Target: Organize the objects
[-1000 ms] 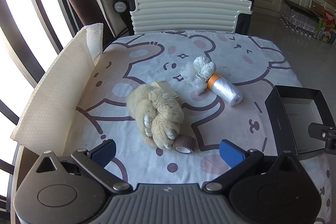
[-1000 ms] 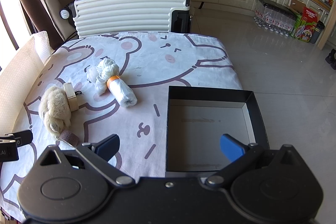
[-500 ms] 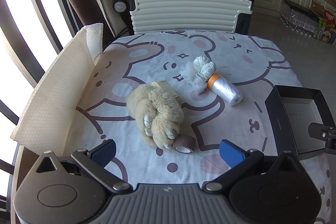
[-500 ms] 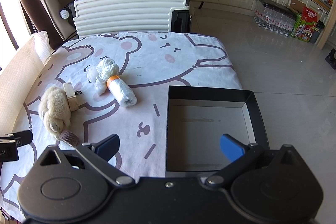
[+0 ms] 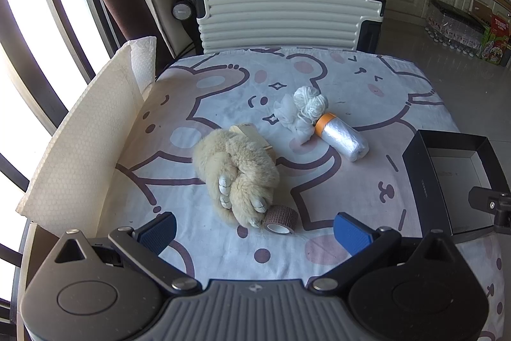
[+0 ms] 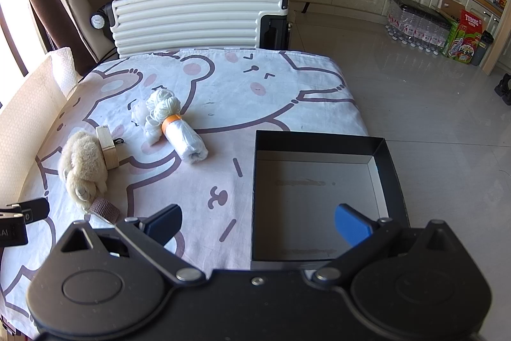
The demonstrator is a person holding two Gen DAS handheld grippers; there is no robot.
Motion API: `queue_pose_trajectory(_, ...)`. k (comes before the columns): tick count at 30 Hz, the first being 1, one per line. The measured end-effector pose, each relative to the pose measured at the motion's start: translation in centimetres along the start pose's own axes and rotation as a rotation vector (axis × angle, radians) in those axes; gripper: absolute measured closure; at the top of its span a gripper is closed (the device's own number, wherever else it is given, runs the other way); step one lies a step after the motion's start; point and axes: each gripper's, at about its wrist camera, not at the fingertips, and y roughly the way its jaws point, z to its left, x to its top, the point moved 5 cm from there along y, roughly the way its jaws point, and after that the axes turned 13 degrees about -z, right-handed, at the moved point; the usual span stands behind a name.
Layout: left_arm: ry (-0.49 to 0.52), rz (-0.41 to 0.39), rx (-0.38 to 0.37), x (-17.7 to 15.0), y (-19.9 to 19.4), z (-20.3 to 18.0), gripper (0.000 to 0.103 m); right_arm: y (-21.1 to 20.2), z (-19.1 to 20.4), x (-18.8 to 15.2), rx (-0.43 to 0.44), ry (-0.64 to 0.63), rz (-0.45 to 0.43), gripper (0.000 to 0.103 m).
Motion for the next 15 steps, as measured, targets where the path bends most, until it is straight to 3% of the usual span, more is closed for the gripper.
queue_pose_trajectory(15, 0.013, -0.062, -0.004, 2.0, -0.9, 0.0, 0.0, -0.3, 0.0, 1.5, -0.004, 0.015, -0.032, 0.0)
